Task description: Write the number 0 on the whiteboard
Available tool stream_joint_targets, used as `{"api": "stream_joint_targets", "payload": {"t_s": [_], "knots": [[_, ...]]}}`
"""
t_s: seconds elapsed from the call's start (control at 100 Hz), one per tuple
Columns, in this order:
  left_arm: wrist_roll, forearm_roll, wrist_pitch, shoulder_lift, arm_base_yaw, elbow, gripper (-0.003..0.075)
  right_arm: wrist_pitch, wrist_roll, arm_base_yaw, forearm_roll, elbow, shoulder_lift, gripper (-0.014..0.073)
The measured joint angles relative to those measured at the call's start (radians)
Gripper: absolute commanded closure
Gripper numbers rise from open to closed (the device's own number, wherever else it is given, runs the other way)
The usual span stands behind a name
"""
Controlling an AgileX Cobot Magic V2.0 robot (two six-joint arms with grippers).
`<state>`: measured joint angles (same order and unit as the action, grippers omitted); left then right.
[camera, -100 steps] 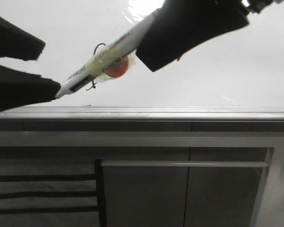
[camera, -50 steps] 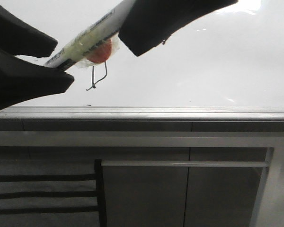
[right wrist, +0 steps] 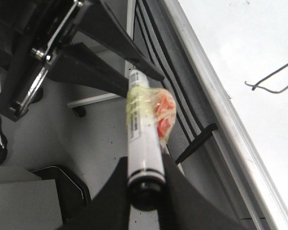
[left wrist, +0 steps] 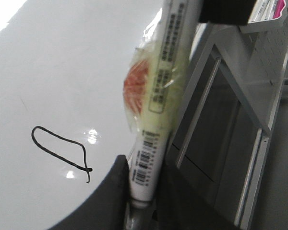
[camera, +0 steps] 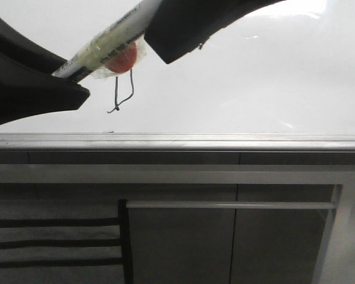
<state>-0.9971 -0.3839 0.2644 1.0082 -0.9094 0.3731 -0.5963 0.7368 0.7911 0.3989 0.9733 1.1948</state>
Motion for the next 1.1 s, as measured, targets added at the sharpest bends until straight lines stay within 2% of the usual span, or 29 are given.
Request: {"api": "stream_joint_targets", "payload": {"t_s": [0.06, 0.11, 0.16, 0.21, 0.34, 0.46, 0.65, 0.79, 0.98, 1.1], "knots": [[0.0, 0.0, 0.0, 0.0, 0.0, 0.0, 0.074, 0.001, 0.0, 0.0, 0.0, 0.002, 0.0, 0.0347], [0.0, -0.004, 0.005, 0.0, 0.0, 0.0, 0.074, 0.0, 0.0, 0.0, 0.0, 0.004, 0.0, 0.0168], [0.002, -0.006, 0.013, 0.0, 0.0, 0.0, 0.074, -0.003, 0.0, 0.0, 0.0, 0.008, 0.0, 0.0049], [0.004, -0.013, 0.015, 0.0, 0.0, 0.0, 0.074, -0.003, 0.0, 0.0, 0.0, 0.015, 0.0, -0.0006], [0.006, -0.108, 0.038, 0.0, 0.0, 0.0, 0.074, 0.023, 0.0, 0.0, -0.005, 0.034, -0.011, 0.0029], [0.006, -0.363, 0.129, 0.0, 0.0, 0.002, 0.074, 0.076, 0.0, 0.0, -0.033, 0.041, -0.056, 0.007], [0.008, -0.649, 0.294, 0.011, 0.0, 0.006, 0.074, 0.1, 0.0, 0.0, -0.051, 0.042, -0.145, 0.0078], [0.012, -0.836, 0.348, 0.047, 0.0, 0.008, 0.074, 0.1, 0.0, 0.0, -0.052, 0.044, -0.171, 0.0078], [0.073, -0.891, 0.368, 0.101, 0.0, 0.023, 0.074, 0.095, 0.0, 0.0, -0.056, 0.044, -0.171, 0.0078], [0.081, -0.893, 0.319, 0.141, 0.033, 0.06, 0.0739, 0.092, 0.0, 0.0, -0.056, 0.044, -0.171, 0.0078]]}}
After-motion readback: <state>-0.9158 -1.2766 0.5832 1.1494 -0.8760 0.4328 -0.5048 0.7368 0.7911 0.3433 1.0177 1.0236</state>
